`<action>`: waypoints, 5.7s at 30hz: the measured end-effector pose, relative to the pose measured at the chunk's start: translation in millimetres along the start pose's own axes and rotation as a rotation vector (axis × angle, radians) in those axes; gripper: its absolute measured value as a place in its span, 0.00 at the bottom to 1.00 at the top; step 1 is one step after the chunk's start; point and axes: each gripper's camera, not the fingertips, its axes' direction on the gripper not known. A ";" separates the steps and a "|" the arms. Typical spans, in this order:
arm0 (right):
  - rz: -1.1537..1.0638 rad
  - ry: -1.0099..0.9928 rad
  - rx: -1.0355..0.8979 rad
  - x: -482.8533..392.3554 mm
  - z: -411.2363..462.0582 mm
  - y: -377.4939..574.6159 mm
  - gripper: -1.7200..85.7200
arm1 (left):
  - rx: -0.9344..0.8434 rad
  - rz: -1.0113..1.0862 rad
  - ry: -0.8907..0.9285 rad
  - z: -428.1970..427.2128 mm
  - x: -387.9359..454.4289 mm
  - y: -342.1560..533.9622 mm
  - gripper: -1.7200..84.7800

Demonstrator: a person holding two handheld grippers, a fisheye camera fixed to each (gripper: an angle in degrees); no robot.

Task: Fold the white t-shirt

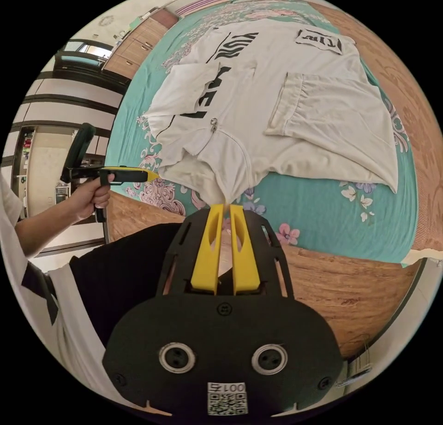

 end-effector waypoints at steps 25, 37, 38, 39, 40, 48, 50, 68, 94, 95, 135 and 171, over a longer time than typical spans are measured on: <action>0.785 -0.670 0.536 247.8 43.9 56.7 0.04 | 0.523 -0.480 0.561 -20.2 -222.6 -5.4 0.01; 0.635 -0.564 0.380 284.7 23.3 60.6 0.03 | 0.464 -0.399 0.486 -40.6 -230.5 12.6 0.01; 0.622 -0.568 0.367 287.5 21.5 60.0 0.03 | 0.461 -0.396 0.483 -41.4 -229.7 13.1 0.01; 0.617 -0.571 0.361 288.7 20.6 60.3 0.03 | 0.454 -0.391 0.480 -43.1 -227.6 15.0 0.01; 0.613 -0.577 0.345 290.9 18.5 62.0 0.03 | 0.444 -0.387 0.472 -45.0 -225.1 18.1 0.01; 0.541 -0.730 0.225 296.6 -13.5 66.4 0.03 | 0.356 -0.373 0.493 -85.9 -197.8 27.3 0.01; 0.422 -0.767 0.290 299.8 -43.0 27.4 0.03 | 0.381 -0.317 0.517 -109.5 -186.1 0.7 0.01; 0.219 -0.060 0.156 321.4 -38.4 -168.0 0.15 | 0.304 -0.161 0.016 -111.7 -148.5 -237.5 0.02; 0.487 -0.176 0.173 279.8 -34.7 -131.6 0.03 | 0.367 -0.531 0.207 -76.9 -162.4 -128.6 0.01; 0.474 -0.086 0.210 273.8 -46.6 -131.4 0.03 | 0.362 -0.513 0.206 -74.6 -158.5 -131.2 0.01; 0.367 0.115 0.129 195.5 -33.1 -156.1 0.16 | 0.582 -0.655 0.642 12.0 -155.2 -149.2 0.06; 0.705 -0.552 0.531 209.8 -42.0 8.9 0.02 | 0.682 -0.569 0.573 -44.5 -154.8 -21.5 0.01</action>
